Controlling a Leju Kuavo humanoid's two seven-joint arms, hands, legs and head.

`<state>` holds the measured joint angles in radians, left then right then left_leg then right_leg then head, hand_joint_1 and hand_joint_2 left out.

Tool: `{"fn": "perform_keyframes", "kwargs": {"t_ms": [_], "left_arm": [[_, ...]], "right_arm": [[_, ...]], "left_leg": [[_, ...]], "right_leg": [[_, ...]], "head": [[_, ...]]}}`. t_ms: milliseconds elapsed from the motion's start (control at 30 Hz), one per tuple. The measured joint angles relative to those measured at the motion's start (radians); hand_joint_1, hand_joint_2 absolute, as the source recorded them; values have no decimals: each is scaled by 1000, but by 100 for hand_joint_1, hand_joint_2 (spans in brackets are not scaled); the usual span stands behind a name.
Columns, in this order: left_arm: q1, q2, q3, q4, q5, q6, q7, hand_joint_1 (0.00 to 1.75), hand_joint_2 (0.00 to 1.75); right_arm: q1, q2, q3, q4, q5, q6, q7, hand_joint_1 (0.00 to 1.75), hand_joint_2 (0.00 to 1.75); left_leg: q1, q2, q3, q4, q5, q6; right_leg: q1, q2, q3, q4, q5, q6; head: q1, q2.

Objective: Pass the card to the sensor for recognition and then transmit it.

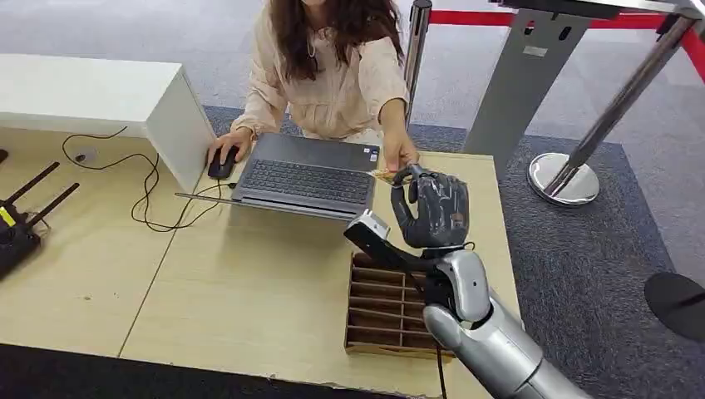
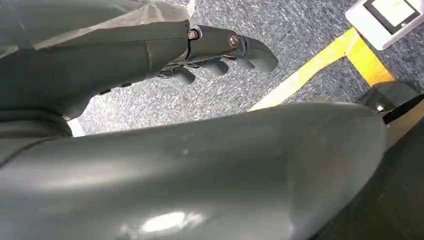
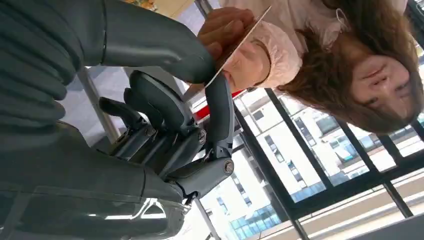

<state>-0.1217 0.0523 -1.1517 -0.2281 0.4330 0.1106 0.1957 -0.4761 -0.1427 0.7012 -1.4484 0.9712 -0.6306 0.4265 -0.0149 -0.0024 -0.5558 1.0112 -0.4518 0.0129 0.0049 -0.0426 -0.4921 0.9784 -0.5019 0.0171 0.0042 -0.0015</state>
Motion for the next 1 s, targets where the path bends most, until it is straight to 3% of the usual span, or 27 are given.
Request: {"fn": "perform_keyframes", "kwargs": {"t_ms": [33,67,100,133,167,200,433,667,1000], "left_arm": [[0,0,0,0,0,0,0,0,0],[0,0,-1,0,0,-1,0,0,0],[0,0,-2,0,0,-2,0,0,0],[0,0,-2,0,0,-2,0,0,0],[0,0,-2,0,0,-2,0,0,0],[0,0,-2,0,0,-2,0,0,0],[0,0,-2,0,2,0,10,0,0],[1,0,-2,0,2,5,36,0,0],[3,0,1,0,26,26,51,0,0]], "right_arm": [[0,1,0,5,0,0,0,175,175],[0,2,0,11,0,-1,0,141,175],[0,3,0,19,0,-3,-1,141,175],[0,3,0,23,-1,-4,-2,99,175],[0,5,0,29,-2,-7,-5,23,175],[0,6,0,34,-2,-8,-8,0,175],[9,20,6,44,-12,-47,-35,0,175],[79,31,4,-38,3,-61,-81,0,175],[271,67,-67,-249,-177,-65,-311,0,175]], "left_leg": [[0,0,0,0,0,0],[0,0,0,0,0,0],[0,0,0,0,0,0],[0,0,0,0,0,0],[0,0,0,0,0,0],[0,0,-1,0,0,0],[0,0,0,0,0,0],[0,0,0,0,0,0],[0,0,0,0,0,0]], "right_leg": [[0,0,0,0,0,0],[0,0,0,0,0,0],[0,0,0,0,0,0],[0,0,0,0,0,0],[0,0,0,0,0,0],[0,0,-1,0,0,0],[0,0,-1,0,0,0],[0,0,0,0,0,0],[0,0,-1,0,0,0]], "head": [[0,0],[0,0],[0,0],[0,0],[0,0],[0,0],[0,0],[0,0],[0,0]]}}
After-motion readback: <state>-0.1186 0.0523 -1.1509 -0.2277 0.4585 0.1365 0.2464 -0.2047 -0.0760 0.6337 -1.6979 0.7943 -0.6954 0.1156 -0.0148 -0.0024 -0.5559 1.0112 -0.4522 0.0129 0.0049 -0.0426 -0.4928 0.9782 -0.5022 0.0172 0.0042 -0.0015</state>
